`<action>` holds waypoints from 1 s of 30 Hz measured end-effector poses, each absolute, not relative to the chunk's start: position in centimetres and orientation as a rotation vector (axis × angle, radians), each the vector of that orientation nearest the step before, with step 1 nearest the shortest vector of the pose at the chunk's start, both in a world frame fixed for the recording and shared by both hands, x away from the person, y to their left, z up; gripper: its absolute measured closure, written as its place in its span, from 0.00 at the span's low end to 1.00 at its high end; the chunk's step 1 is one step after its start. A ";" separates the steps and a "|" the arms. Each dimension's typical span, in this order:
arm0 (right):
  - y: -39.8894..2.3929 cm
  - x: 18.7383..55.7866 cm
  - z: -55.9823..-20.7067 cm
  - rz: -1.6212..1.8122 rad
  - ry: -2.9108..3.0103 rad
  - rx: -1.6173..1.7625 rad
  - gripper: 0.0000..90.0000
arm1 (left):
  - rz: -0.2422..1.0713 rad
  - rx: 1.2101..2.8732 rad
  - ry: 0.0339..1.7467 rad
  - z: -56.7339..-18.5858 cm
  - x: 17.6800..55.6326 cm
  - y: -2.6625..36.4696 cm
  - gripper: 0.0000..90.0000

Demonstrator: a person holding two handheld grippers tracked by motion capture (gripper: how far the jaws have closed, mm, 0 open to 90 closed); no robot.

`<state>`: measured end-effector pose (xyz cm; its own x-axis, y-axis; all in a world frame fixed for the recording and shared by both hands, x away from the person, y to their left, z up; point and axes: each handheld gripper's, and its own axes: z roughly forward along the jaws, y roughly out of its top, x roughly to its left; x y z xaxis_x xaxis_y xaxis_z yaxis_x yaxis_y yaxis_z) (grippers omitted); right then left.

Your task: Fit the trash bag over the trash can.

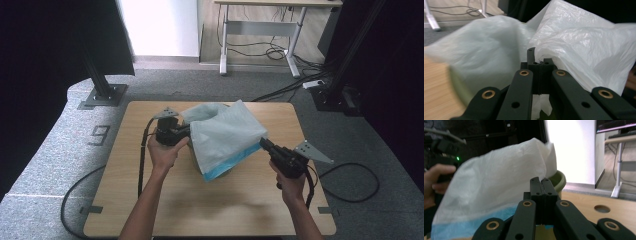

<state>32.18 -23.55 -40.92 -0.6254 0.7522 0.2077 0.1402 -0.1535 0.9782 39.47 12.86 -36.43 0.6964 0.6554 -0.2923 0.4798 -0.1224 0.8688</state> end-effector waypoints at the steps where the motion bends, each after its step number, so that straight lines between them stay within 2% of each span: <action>1: -23.9 32.0 -40.4 1.833 1.664 0.998 0.98 | 0.186 1.779 0.895 -36.4 39.5 12.4 0.99; 8: -25.1 30.8 -38.0 1.826 1.622 0.963 0.98 | 0.149 1.847 0.859 -36.3 39.4 10.1 0.97; 10: -25.3 30.9 -37.8 1.819 1.621 0.963 0.98 | 0.152 1.860 0.855 -36.1 39.2 10.5 0.91; 15: -25.7 31.4 -37.4 1.780 1.618 1.003 0.98 | 0.201 1.811 0.798 -35.1 37.6 13.4 0.59; 20: -25.9 32.0 -37.5 1.684 1.623 1.039 0.98 | 0.206 1.834 0.747 -34.4 35.9 15.2 0.41; 25: -26.0 32.4 -37.8 1.642 1.630 1.083 0.98 | 0.163 1.837 0.729 -34.2 35.2 16.2 0.31; 30: -25.7 32.6 -38.1 1.628 1.647 1.095 0.98 | 0.183 1.828 0.699 -33.4 34.1 15.0 0.30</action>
